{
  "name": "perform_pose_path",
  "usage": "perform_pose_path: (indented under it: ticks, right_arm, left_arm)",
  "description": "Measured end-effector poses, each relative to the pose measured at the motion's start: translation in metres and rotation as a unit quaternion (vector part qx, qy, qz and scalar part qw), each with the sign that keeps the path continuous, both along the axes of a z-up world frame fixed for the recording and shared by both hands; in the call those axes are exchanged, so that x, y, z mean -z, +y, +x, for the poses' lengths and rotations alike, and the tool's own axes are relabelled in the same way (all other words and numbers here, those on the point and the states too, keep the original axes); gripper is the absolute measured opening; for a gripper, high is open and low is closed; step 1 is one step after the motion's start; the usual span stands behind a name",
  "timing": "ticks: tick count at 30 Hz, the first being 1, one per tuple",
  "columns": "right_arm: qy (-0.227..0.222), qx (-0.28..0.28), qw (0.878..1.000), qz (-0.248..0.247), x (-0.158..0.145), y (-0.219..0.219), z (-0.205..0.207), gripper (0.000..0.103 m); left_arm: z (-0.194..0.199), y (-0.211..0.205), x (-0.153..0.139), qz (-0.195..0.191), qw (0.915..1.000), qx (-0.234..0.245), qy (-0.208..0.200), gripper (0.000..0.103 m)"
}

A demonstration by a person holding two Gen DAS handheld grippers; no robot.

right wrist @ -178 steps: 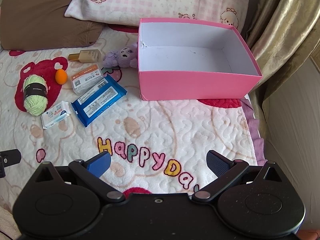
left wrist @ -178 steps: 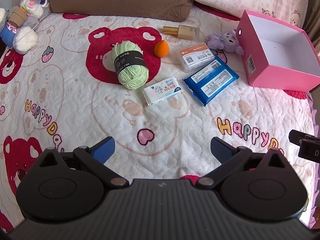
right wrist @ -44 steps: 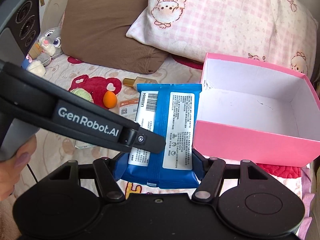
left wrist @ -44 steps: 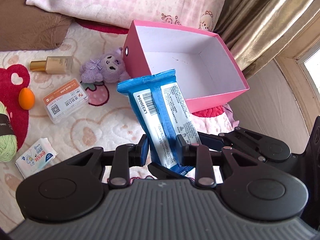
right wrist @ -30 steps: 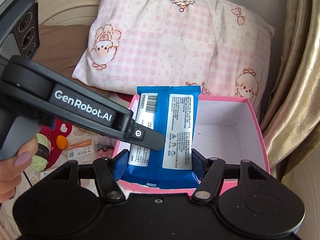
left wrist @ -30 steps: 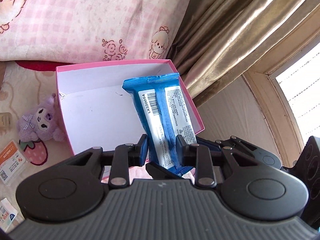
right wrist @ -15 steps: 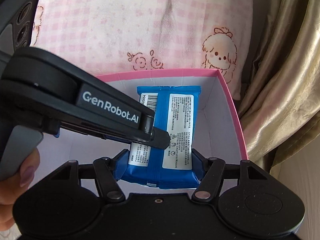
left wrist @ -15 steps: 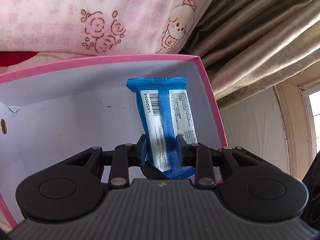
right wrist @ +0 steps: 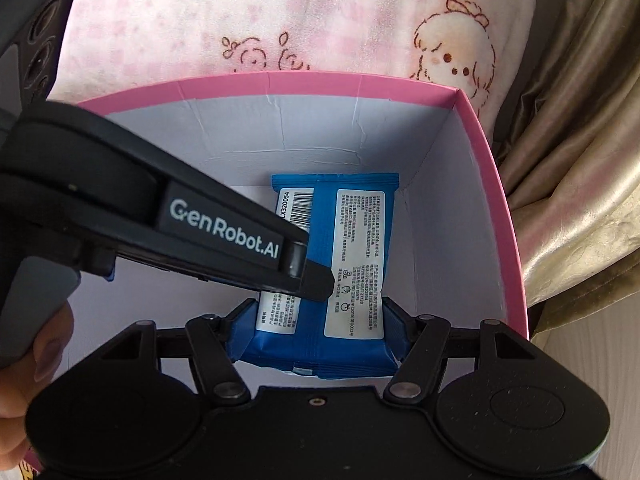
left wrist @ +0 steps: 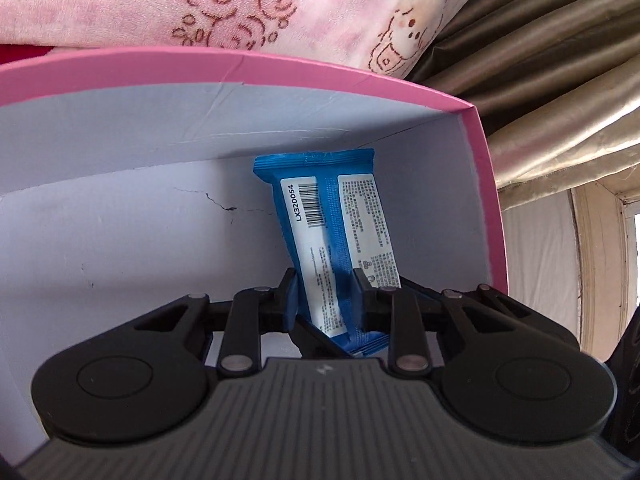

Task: Organize objects
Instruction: 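Open the left gripper to release the blue pack inside the box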

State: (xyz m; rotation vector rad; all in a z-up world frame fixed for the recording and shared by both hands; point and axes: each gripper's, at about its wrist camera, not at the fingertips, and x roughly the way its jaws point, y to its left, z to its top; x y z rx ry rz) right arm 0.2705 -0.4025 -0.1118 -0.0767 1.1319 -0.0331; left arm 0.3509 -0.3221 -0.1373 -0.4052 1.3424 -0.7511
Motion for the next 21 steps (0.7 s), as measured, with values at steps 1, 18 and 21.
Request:
perform_pose_path:
  ticks: [1,18,21]
  right_arm:
    - [0.004,0.003,1.0,0.001,0.002,-0.002,0.002,0.069]
    - [-0.008,0.004,0.999,-0.053,0.007,-0.005,-0.01,0.016]
    - [-0.025,0.017,0.999,-0.034,0.003,-0.009,-0.016,0.016]
  left_arm:
    - [0.002,-0.001,0.002,0.001,1.0,-0.005,0.004,0.023]
    - [0.005,-0.017,-0.001,-0.005,0.9994,-0.032,0.009,0.014]
    - [-0.001,-0.016,-0.017,0.006,0.9995,-0.025,-0.017,0.018]
